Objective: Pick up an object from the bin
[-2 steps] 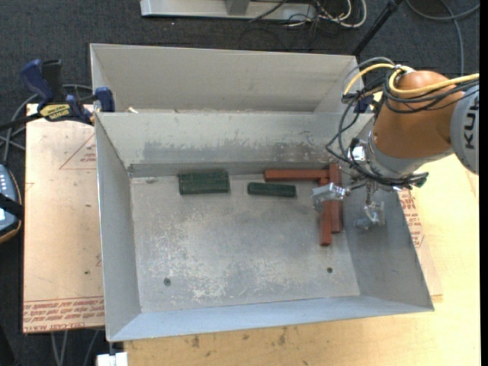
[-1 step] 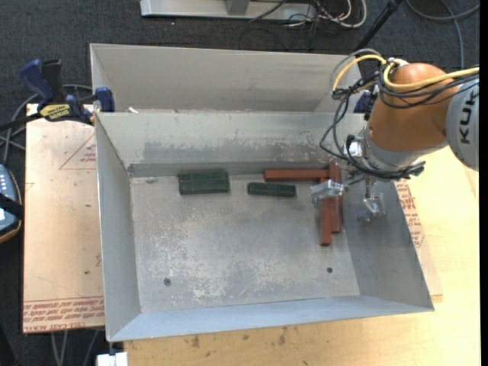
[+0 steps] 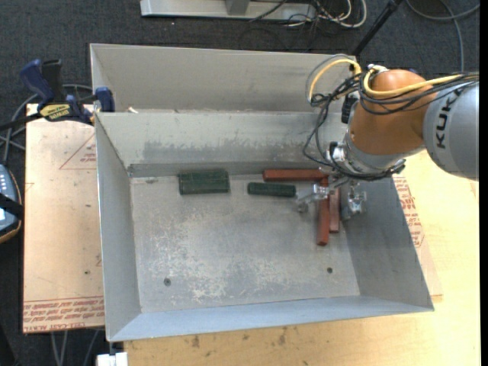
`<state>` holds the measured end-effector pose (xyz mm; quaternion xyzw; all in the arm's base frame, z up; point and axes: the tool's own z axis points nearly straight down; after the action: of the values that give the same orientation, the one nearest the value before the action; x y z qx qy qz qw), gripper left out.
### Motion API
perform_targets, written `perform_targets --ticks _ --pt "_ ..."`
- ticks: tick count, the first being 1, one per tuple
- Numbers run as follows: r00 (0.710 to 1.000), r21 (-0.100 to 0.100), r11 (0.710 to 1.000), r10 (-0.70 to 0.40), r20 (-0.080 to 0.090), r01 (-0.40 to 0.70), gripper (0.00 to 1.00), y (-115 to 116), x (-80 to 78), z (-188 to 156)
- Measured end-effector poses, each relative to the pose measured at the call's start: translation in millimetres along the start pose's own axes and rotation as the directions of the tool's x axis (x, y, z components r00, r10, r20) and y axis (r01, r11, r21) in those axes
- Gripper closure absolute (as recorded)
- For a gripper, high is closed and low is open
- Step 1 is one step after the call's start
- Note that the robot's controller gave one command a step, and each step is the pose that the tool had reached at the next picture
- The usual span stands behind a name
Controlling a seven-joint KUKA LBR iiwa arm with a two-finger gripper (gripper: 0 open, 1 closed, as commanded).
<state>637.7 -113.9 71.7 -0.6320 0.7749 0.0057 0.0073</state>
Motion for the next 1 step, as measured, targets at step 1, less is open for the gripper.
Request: perform_targets --ticks 1 --pt "1.000 0.000 1.000 0.000 -0.010 0.000 0.00 -0.2 -5.5 -0.8"
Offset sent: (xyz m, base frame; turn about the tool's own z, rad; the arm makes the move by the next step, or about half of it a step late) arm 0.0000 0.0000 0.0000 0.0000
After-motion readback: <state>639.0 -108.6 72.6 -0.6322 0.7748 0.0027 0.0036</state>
